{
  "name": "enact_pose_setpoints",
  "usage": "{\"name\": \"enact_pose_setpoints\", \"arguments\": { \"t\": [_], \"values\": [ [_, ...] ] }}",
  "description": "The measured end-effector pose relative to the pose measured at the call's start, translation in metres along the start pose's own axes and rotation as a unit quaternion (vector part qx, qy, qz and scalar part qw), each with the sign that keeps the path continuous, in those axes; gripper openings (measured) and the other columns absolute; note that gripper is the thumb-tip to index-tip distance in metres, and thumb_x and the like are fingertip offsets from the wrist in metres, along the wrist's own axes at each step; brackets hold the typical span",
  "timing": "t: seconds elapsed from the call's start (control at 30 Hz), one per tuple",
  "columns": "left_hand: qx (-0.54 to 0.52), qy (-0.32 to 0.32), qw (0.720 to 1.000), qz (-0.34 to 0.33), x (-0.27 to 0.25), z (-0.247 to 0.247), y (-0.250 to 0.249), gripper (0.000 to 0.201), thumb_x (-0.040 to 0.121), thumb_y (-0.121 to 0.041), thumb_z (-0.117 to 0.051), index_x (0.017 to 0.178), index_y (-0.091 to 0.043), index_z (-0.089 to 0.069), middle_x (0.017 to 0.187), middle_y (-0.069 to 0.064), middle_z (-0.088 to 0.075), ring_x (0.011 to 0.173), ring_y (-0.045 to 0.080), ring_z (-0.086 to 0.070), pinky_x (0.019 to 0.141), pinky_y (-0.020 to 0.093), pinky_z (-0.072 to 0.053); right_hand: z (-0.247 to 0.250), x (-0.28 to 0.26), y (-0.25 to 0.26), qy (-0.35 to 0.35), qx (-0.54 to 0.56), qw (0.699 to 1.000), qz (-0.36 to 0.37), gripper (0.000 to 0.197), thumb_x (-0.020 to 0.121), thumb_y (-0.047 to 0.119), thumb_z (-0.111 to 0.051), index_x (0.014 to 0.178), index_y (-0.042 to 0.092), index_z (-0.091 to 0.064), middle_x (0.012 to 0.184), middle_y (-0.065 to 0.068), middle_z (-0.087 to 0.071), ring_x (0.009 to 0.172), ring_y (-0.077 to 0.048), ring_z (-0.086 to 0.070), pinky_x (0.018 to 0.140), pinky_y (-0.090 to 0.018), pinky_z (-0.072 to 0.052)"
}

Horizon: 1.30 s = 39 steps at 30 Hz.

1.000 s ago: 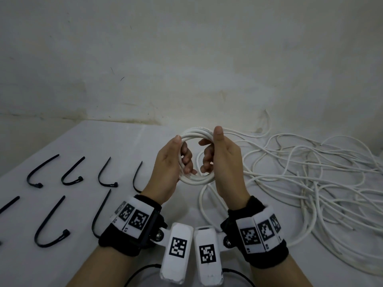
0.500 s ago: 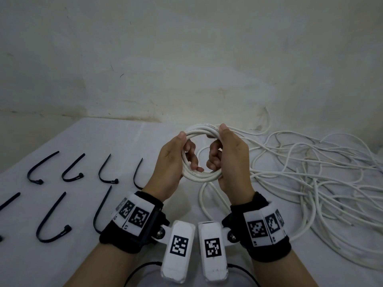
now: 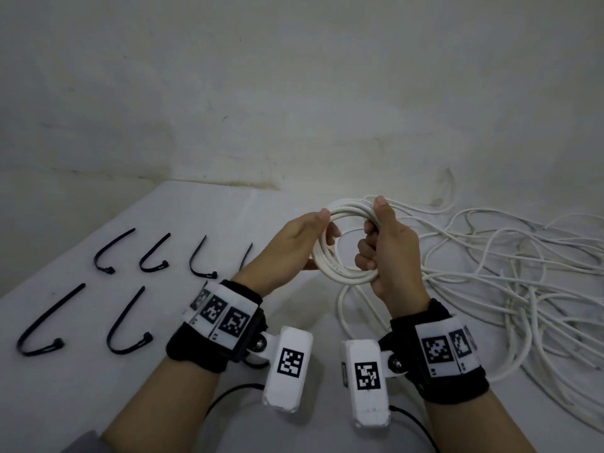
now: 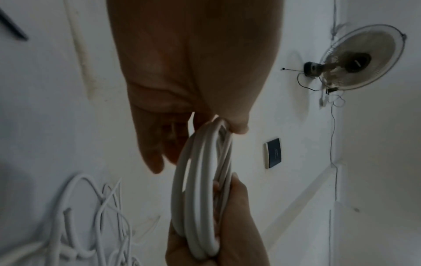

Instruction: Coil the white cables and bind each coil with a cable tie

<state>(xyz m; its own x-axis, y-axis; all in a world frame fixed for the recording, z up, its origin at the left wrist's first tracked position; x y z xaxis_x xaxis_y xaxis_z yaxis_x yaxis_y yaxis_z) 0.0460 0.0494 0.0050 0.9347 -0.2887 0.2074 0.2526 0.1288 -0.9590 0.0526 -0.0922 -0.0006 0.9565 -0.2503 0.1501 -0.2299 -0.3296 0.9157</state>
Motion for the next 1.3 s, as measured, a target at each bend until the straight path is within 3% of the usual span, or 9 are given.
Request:
{"name": "enact_pose_setpoints", "arguments": {
  "t": [0.13, 0.27, 0.4, 0.5, 0.63, 0.73, 0.93, 1.17, 1.3],
  "values": [
    [0.106, 0.029, 0.991, 0.081, -0.014, 0.045, -0.007, 0.049, 0.095, -0.05, -0.031, 0.113, -0.014, -0.059, 0.102, 0.006, -0.062, 0.088, 0.015, -0.063, 0.086, 0.03, -0.053, 0.002, 0.003, 0.001, -0.002, 0.03, 1.0, -0.006, 0.042, 0.096, 0.036, -0.051, 0.063, 0.012, -0.041, 0.045, 0.005, -0.027, 0.034, -0.008, -0.021, 0.036, -0.016, -0.016],
    [0.322, -0.01, 0.933, 0.162, -0.04, 0.09, 0.002, 0.045, 0.094, -0.05, -0.043, 0.1, -0.009, -0.06, 0.096, 0.008, -0.065, 0.08, 0.019, -0.063, 0.077, 0.032, -0.053, 0.001, 0.004, 0.0, -0.004, 0.042, 0.999, -0.01, 0.041, 0.096, 0.035, -0.051, 0.064, 0.013, -0.041, 0.045, 0.007, -0.03, 0.034, -0.007, -0.022, 0.035, -0.017, -0.017],
    [0.487, 0.108, 0.83, 0.248, -0.056, 0.075, 0.034, 0.051, 0.092, -0.052, -0.048, 0.076, -0.004, -0.058, 0.076, 0.013, -0.067, 0.058, 0.018, -0.056, 0.056, 0.024, -0.044, -0.002, 0.0, -0.002, 0.002, 0.035, 0.999, -0.008, 0.041, 0.096, 0.035, -0.051, 0.063, 0.013, -0.041, 0.045, 0.007, -0.032, 0.035, -0.008, -0.022, 0.036, -0.018, -0.017],
    [0.516, 0.141, 0.81, 0.242, -0.057, 0.059, 0.042, 0.051, 0.091, -0.042, -0.056, 0.054, -0.01, -0.042, 0.052, 0.003, -0.049, 0.042, 0.012, -0.041, 0.05, 0.021, -0.037, -0.003, -0.002, -0.005, 0.004, 0.026, 1.0, -0.006, 0.043, 0.097, 0.035, -0.05, 0.062, 0.012, -0.042, 0.048, 0.003, -0.03, 0.035, -0.008, -0.022, 0.035, -0.017, -0.018],
    [0.548, 0.146, 0.794, 0.22, -0.054, 0.051, 0.037, 0.042, 0.089, -0.019, -0.058, 0.054, -0.011, -0.038, 0.054, 0.001, -0.042, 0.046, 0.011, -0.037, 0.052, 0.022, -0.035, -0.003, -0.001, -0.008, 0.004, 0.006, 1.0, -0.005, 0.042, 0.097, 0.035, -0.051, 0.062, 0.012, -0.045, 0.055, -0.003, -0.03, 0.035, -0.009, -0.023, 0.035, -0.017, -0.019],
    [0.53, 0.1, 0.816, 0.206, -0.054, 0.057, 0.03, 0.036, 0.089, -0.016, -0.056, 0.056, -0.007, -0.048, 0.059, 0.004, -0.057, 0.048, 0.012, -0.046, 0.059, 0.025, -0.047, -0.002, 0.001, -0.009, -0.004, -0.004, 1.0, 0.002, 0.043, 0.096, 0.036, -0.052, 0.061, 0.012, -0.045, 0.054, -0.003, -0.03, 0.035, -0.009, -0.023, 0.036, -0.017, -0.019],
    [0.128, -0.009, 0.979, 0.155, -0.067, 0.055, -0.026, 0.017, 0.092, -0.012, -0.058, 0.078, -0.003, -0.055, 0.069, 0.01, -0.072, 0.06, 0.016, -0.068, 0.065, 0.029, -0.059, 0.004, 0.006, -0.009, -0.043, -0.023, 0.997, 0.052, 0.045, 0.096, 0.035, -0.054, 0.059, 0.011, -0.045, 0.045, 0.0, -0.03, 0.033, -0.01, -0.025, 0.035, -0.018, -0.021],
    [0.079, -0.027, 0.991, 0.101, -0.052, 0.003, -0.03, 0.013, 0.088, -0.005, -0.063, 0.076, -0.003, -0.066, 0.062, 0.01, -0.07, 0.049, 0.015, -0.065, 0.059, 0.029, -0.058, 0.003, 0.003, -0.007, -0.062, -0.133, 0.976, 0.162, 0.051, 0.084, 0.056, -0.058, 0.051, 0.018, -0.052, 0.043, -0.002, -0.037, 0.041, -0.019, -0.036, 0.049, -0.032, -0.032],
    [0.036, -0.107, 0.991, 0.068, -0.036, -0.007, -0.02, 0.01, 0.088, -0.004, -0.063, 0.081, 0.002, -0.068, 0.059, 0.009, -0.069, 0.047, 0.016, -0.064, 0.05, 0.025, -0.055, -0.001, -0.004, -0.001, -0.055, -0.182, 0.954, 0.233, 0.069, 0.078, 0.063, -0.054, 0.062, -0.004, -0.052, 0.048, -0.015, -0.036, 0.046, -0.025, -0.037, 0.047, -0.038, -0.033]
  ]
}}
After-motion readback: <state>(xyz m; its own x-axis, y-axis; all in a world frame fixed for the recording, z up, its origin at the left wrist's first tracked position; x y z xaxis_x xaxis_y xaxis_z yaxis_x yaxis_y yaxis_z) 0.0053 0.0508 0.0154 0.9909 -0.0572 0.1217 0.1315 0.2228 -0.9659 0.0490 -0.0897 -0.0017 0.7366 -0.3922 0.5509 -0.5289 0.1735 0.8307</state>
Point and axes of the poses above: each hand's wrist, its own x-axis towards the middle knuckle, its own z-axis out of the back of the hand, y = z × x, the point moved 2 cm from there along x, towards the middle knuckle
